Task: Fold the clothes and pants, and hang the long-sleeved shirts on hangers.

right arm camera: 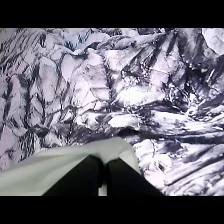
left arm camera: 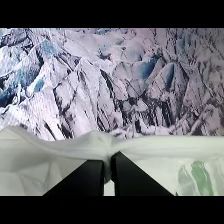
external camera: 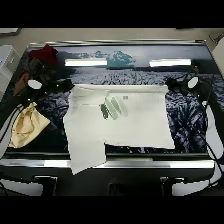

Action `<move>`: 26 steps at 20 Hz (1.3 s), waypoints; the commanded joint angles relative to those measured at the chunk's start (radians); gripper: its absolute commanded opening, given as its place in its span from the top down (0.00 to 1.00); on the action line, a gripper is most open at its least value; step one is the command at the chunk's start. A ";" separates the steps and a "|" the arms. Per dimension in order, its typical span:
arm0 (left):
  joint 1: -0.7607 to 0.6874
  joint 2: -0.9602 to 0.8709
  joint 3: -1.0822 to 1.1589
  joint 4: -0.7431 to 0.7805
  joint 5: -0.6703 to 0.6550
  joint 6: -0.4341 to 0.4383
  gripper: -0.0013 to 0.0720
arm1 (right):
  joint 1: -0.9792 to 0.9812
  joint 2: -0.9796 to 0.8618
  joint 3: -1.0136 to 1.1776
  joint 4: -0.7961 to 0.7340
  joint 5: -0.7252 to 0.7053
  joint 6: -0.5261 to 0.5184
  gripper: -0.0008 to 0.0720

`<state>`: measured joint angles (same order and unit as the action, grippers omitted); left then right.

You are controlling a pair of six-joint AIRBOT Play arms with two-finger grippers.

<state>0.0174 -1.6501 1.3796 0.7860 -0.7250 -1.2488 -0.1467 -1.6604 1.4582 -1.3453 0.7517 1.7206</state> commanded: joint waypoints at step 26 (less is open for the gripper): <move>0.212 0.306 -0.341 0.341 -0.816 -0.100 0.31 | -0.286 0.161 -0.147 -0.102 0.926 -0.161 0.30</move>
<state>0.2031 -1.4532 1.1740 1.0683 -1.5253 -1.3865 -0.3283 -1.5551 1.3743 -1.4673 1.6157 1.5631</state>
